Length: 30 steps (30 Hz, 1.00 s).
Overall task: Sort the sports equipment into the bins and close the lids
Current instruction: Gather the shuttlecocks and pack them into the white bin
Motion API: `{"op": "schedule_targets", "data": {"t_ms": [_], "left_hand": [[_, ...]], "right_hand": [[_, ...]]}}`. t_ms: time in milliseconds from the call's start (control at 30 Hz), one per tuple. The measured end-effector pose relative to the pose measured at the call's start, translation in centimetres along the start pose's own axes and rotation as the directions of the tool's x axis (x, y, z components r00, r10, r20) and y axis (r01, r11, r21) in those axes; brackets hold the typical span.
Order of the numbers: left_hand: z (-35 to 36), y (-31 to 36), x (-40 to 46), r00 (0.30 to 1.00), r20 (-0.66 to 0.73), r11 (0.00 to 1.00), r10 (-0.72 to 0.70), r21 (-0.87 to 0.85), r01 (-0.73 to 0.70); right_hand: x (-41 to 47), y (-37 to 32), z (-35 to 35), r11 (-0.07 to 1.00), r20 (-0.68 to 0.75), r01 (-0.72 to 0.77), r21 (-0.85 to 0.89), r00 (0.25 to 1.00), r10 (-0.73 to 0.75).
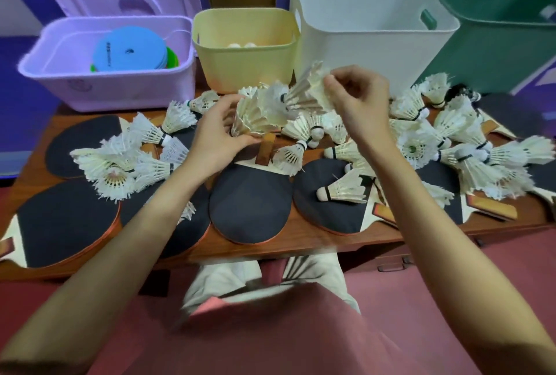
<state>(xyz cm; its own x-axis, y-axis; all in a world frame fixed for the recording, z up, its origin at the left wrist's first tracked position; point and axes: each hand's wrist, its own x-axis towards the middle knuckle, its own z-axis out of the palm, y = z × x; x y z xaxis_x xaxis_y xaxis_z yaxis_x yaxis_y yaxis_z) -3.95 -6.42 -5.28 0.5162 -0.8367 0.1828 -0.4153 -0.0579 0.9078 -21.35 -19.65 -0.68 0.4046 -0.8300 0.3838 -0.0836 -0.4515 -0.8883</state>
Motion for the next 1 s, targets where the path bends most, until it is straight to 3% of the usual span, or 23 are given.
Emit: {"op": "schedule_targets", "data": {"t_ms": [100, 333, 567, 700, 833, 1000], "left_hand": [[0.8, 1.4, 2.4, 0.997, 0.048, 0.997, 0.058, 0.056, -0.06], [2.3, 6.1, 11.4, 0.979, 0.14, 0.967, 0.147, 0.188, -0.172], [6.0, 11.1, 21.6, 0.957, 0.182, 0.903, 0.226, 0.331, -0.276], [9.8, 11.0, 27.6, 0.95, 0.273, 0.895, 0.148, 0.372, -0.247], [13.5, 9.4, 32.2, 0.924, 0.383, 0.828, 0.025, 0.51, -0.234], [16.4, 6.7, 35.8, 0.811, 0.55, 0.779, -0.2, 0.591, -0.209]], "right_hand": [[2.0, 0.6, 0.2, 0.997, 0.07, -0.005, -0.071, 0.998, 0.01], [9.6, 0.7, -3.3, 0.97, 0.052, 0.062, -0.235, 0.997, -0.051], [18.3, 1.6, -6.1, 0.979, -0.003, -0.012, -0.202, 1.0, 0.012], [24.0, 4.9, -7.6, 0.956, 0.035, -0.067, -0.286, 0.996, 0.08], [28.2, 8.8, -8.3, 0.891, 0.144, -0.206, -0.404, 0.948, 0.285], [31.6, 12.2, -7.2, 0.75, 0.258, -0.221, -0.623, 0.847, 0.464]]}}
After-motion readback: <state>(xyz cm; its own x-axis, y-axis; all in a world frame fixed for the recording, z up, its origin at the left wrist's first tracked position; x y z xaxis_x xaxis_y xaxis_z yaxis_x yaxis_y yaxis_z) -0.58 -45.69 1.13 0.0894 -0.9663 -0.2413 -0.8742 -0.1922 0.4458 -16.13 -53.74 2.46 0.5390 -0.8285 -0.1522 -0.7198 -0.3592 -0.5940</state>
